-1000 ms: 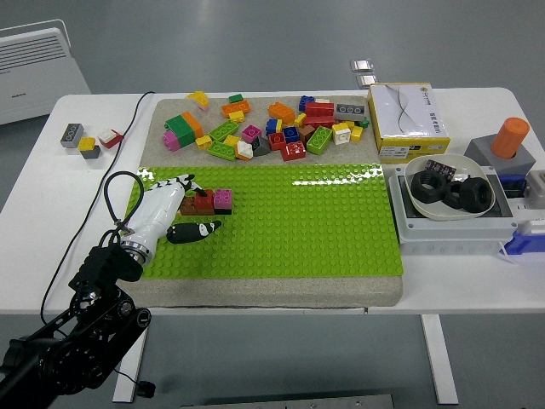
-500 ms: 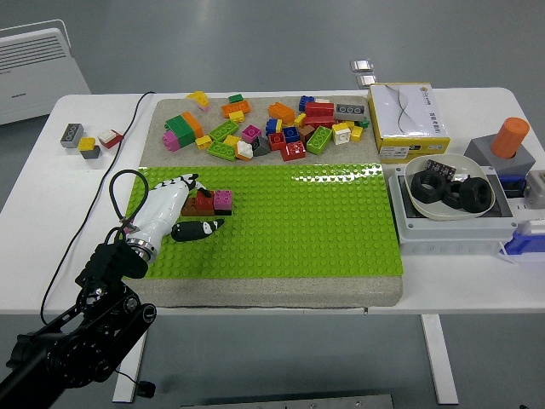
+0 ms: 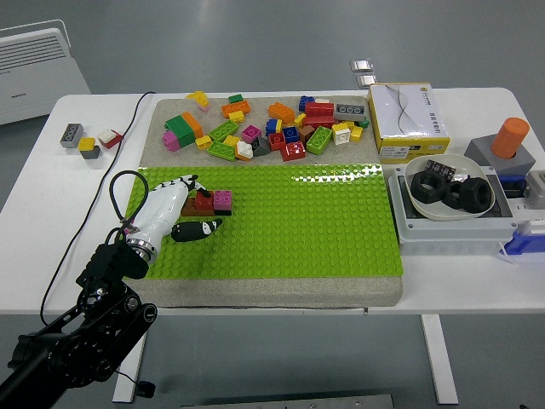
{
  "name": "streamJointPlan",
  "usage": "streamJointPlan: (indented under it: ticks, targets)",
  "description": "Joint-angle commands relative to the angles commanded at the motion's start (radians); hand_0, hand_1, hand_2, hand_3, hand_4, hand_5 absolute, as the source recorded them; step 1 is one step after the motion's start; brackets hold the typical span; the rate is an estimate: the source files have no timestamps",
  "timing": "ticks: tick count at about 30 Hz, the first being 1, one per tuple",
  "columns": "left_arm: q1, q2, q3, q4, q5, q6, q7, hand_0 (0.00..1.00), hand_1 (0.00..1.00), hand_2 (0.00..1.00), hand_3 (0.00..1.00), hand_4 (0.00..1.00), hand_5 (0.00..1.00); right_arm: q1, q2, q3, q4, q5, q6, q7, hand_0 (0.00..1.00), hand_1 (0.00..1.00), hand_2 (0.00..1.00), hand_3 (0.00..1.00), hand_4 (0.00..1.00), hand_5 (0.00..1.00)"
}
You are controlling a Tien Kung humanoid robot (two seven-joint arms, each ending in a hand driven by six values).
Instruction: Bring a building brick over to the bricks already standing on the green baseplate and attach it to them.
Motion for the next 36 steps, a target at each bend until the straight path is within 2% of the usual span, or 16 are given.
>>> streamJointPlan:
  ticks: [6, 10, 16, 17, 18, 22, 23, 24, 29, 30, 35, 36]
  targets:
    - [0.014, 0.009, -0.02, -0.045, 0.005, -0.002, 0.001, 0.88, 0.904, 0.916, 0.589, 0.85, 0.337, -0.005, 0.002, 0.009, 0.0, -0.01, 0.001, -0.001, 0.521, 0.543, 0.744, 0.829, 0.945, 0.998]
    - [0.042, 0.03, -0.038, -0.113, -0.018, -0.009, 0.001, 0.88, 0.904, 0.916, 0.589, 0.85, 0.337, -0.011, 0.006, 0.022, 0.0, -0.02, 0.003, -0.001, 0.521, 0.543, 0.744, 0.829, 0.945, 0.998]
    - [0.139, 0.077, -0.112, -0.249, -0.095, -0.019, -0.016, 0.879, 0.894, 0.912, 0.617, 0.854, 0.324, -0.026, 0.013, 0.023, 0.0, -0.008, 0.005, -0.001, 0.521, 0.548, 0.745, 0.83, 0.944, 0.998]
    - [0.155, 0.081, -0.127, -0.271, -0.104, -0.019, -0.02, 0.879, 0.894, 0.912, 0.617, 0.854, 0.324, -0.028, 0.015, 0.022, 0.0, -0.006, 0.005, 0.0, 0.521, 0.548, 0.745, 0.83, 0.944, 0.998]
    - [0.175, 0.085, -0.147, -0.295, -0.115, -0.018, -0.026, 0.847, 0.818, 0.829, 0.651, 0.855, 0.325, -0.03, 0.016, 0.011, 0.0, 0.007, 0.006, 0.001, 0.521, 0.581, 0.745, 0.831, 0.941, 0.998]
    - [0.246, 0.084, -0.223, -0.371, -0.132, -0.011, -0.033, 0.847, 0.818, 0.829, 0.651, 0.855, 0.325, -0.034, 0.019, -0.079, 0.0, 0.096, -0.006, 0.008, 0.521, 0.581, 0.745, 0.831, 0.941, 0.998]
    - [0.259, 0.08, -0.241, -0.379, -0.132, -0.007, -0.033, 0.847, 0.818, 0.829, 0.651, 0.855, 0.325, -0.034, 0.018, -0.098, 0.0, 0.115, -0.008, 0.01, 0.521, 0.581, 0.745, 0.831, 0.941, 0.998]
    - [0.269, 0.077, -0.256, -0.383, -0.132, -0.003, -0.035, 0.757, 0.734, 0.739, 0.662, 0.771, 0.247, -0.034, 0.018, -0.113, 0.0, 0.13, -0.009, 0.011, 0.521, 0.61, 0.755, 0.845, 0.931, 0.998]
    - [0.313, 0.071, -0.332, -0.379, -0.128, 0.019, -0.053, 0.757, 0.734, 0.739, 0.662, 0.771, 0.247, -0.034, 0.016, -0.143, 0.0, 0.155, -0.009, 0.014, 0.521, 0.61, 0.755, 0.845, 0.931, 0.998]
    - [0.318, 0.071, -0.339, -0.373, -0.128, 0.022, -0.057, 0.752, 0.717, 0.718, 0.657, 0.733, 0.214, -0.033, 0.016, -0.142, 0.0, 0.153, -0.009, 0.014, 0.521, 0.607, 0.754, 0.842, 0.93, 0.998]
    - [0.332, 0.068, -0.347, -0.351, -0.133, 0.028, -0.071, 0.752, 0.717, 0.718, 0.657, 0.733, 0.214, -0.032, 0.015, -0.138, 0.0, 0.148, -0.01, 0.013, 0.521, 0.607, 0.754, 0.842, 0.93, 0.998]
    - [0.333, 0.067, -0.346, -0.349, -0.134, 0.029, -0.074, 0.749, 0.709, 0.698, 0.648, 0.619, 0.121, -0.032, 0.015, -0.137, 0.0, 0.148, -0.01, 0.012, 0.521, 0.604, 0.752, 0.84, 0.933, 0.998]
